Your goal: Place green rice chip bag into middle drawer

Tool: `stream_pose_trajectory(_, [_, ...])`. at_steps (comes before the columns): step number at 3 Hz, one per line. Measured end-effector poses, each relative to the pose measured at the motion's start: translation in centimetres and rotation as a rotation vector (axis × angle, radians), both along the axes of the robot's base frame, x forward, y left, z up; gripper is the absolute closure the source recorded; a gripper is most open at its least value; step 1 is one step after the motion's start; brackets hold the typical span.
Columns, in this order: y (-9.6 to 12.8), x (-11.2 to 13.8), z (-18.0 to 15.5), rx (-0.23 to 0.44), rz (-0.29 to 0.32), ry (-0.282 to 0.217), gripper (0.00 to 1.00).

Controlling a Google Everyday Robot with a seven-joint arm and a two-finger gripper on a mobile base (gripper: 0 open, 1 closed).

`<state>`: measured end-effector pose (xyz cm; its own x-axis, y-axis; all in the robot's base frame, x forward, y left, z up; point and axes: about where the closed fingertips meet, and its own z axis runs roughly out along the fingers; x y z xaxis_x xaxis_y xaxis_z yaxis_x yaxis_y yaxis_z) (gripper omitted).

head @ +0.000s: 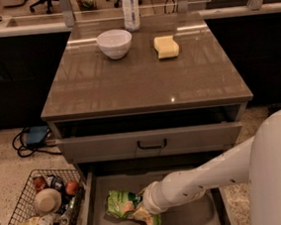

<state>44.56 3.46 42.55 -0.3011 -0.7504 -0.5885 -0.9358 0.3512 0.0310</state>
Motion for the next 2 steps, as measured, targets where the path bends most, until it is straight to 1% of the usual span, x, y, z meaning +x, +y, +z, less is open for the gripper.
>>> stream_pose_trajectory(2, [0.15,-0.09,-0.07,0.001,0.003,0.002,0.13])
